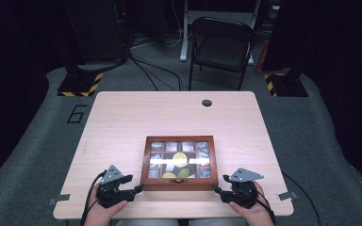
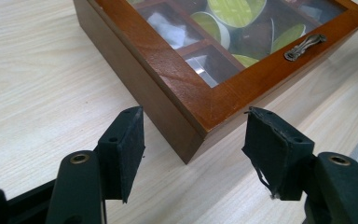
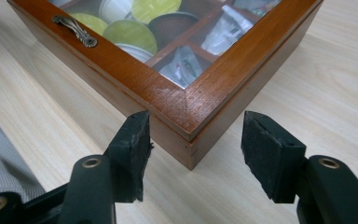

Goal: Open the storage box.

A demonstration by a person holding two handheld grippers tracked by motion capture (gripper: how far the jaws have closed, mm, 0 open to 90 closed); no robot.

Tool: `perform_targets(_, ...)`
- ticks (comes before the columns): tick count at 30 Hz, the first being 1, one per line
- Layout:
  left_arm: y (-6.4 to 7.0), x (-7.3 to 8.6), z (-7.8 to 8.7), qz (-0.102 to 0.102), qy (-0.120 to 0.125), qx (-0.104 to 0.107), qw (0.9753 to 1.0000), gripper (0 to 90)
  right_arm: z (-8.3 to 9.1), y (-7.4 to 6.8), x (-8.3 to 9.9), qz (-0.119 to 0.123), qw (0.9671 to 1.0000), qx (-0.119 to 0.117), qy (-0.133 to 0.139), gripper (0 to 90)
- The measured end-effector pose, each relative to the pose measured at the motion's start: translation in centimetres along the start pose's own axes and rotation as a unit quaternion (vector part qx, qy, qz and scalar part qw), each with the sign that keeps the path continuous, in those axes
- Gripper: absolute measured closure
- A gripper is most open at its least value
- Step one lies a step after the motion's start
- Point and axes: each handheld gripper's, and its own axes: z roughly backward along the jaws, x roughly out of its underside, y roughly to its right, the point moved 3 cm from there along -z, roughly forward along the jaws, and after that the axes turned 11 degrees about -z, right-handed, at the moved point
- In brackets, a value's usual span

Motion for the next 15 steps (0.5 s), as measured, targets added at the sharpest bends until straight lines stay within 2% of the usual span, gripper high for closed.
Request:
perform_targets(6,0.3,0.1,-0.6,-0.006,-0.001,0.006,1.0000,37.6,-0.8,-0.3,0.2,0.013,0.9998,0.001,-0.014,44.5)
perform_targets(9,0.4,0.1,-0.9,-0.015,-0.009,0.010,0.9998,37.6,-1.0,-0.3,0.3,0.021,0.9996,0.003,-0.019,44.7)
perform_targets(15,0.6,0.2,-1.4,-0.032,-0.020,0.015,0.9992,39.8,-1.3,-0.3,0.4,0.018,0.9995,0.006,-0.025,45.5)
